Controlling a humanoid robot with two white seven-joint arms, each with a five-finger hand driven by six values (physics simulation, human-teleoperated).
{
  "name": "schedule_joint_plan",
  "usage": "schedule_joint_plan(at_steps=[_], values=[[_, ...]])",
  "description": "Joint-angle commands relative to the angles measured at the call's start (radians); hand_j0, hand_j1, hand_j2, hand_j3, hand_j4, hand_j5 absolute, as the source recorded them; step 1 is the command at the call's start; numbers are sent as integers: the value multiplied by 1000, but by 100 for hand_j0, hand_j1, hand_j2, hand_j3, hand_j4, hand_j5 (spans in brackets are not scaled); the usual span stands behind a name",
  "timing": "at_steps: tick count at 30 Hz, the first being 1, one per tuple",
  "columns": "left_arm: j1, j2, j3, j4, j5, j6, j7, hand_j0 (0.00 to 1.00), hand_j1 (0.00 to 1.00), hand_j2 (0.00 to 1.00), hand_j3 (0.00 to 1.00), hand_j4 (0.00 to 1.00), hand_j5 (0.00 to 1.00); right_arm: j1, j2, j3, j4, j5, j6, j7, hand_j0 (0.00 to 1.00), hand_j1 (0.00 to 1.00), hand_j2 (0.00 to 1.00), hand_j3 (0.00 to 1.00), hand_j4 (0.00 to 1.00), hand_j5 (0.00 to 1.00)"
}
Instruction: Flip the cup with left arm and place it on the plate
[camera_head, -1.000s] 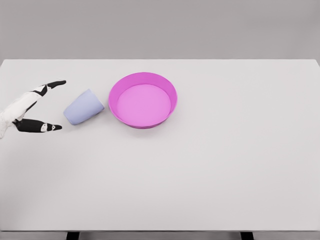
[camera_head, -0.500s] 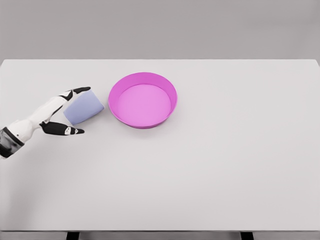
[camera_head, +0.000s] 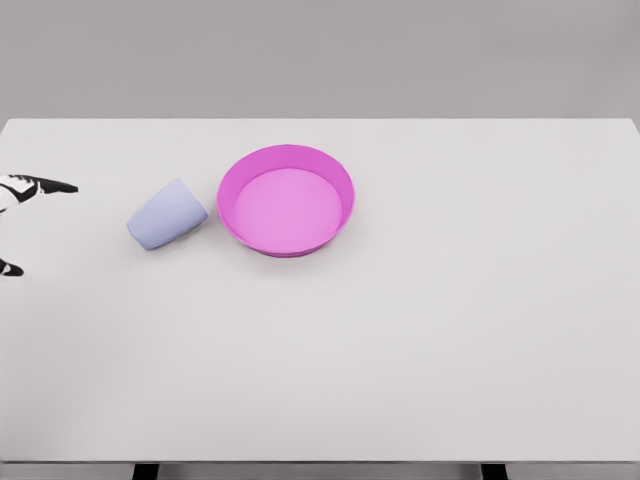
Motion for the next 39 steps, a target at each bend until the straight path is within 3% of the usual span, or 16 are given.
schedule_joint_plan(at_steps=[1, 2, 4, 6, 9, 12, 14, 18, 21, 24, 29, 32, 37, 39], values=[[-3, 136, -2, -26, 47, 66, 8, 100, 100, 100, 100, 100, 100, 2, 0, 0, 0, 0, 0, 0, 100, 100, 100, 100, 100, 100], [-5, 139, -2, -32, 45, 135, 5, 100, 100, 100, 100, 100, 100, 2, 0, 0, 0, 0, 0, 0, 100, 100, 100, 100, 100, 100], [-8, 161, -2, -116, 45, 267, 4, 100, 100, 100, 100, 100, 100, 2, 0, 0, 0, 0, 0, 0, 100, 100, 100, 100, 100, 100], [-9, 156, -2, -165, 47, 284, 8, 100, 100, 100, 100, 100, 100, 2, 0, 0, 0, 2, 0, 0, 100, 100, 100, 100, 100, 100], [-12, 108, -2, -165, 39, 284, -7, 100, 100, 100, 100, 100, 100, 0, 0, 0, 0, 0, 0, 0, 100, 100, 100, 100, 100, 100], [-31, -14, 8, -167, -21, 283, -99, 100, 100, 100, 100, 100, 100, 0, 0, 0, 0, 0, 0, 0, 100, 100, 100, 100, 100, 100], [-31, -17, 4, -165, -21, 283, -87, 100, 100, 100, 100, 100, 100, 2, 0, 0, 0, 0, 0, 0, 100, 100, 100, 100, 100, 100], [-32, -206, 2, -139, -28, 284, -21, 100, 100, 100, 100, 100, 100, 2, 0, 0, 0, 0, 0, 0, 100, 100, 100, 100, 100, 100], [-113, -257, -62, -125, -24, 283, -21, 100, 100, 100, 100, 100, 100, 2, 0, 0, 0, 0, 0, 0, 100, 100, 100, 100, 100, 100], [-143, -339, -78, -127, -13, 318, -23, 100, 100, 100, 100, 100, 100, 2, 0, 0, 0, 0, 0, 0, 100, 100, 100, 100, 100, 100], [-135, -344, -108, -122, -19, 352, -33, 100, 100, 100, 100, 100, 100, 2, 0, 0, 0, 0, 0, 0, 100, 100, 100, 100, 100, 100], [-141, -350, -108, -130, 18, 602, -39, 100, 100, 100, 100, 100, 100, 2, 0, 0, 0, 0, 0, 0, 100, 100, 100, 100, 100, 100], [-160, -373, -108, -142, 19, 611, -39, 100, 100, 100, 100, 100, 100, 2, 0, 0, 0, 0, 0, 0, 100, 100, 100, 100, 100, 100], [-160, -372, -117, -159, -33, 612, -39, 100, 100, 100, 100, 100, 100, 2, 0, 0, 0, 0, 0, 0, 100, 100, 100, 100, 100, 100]])
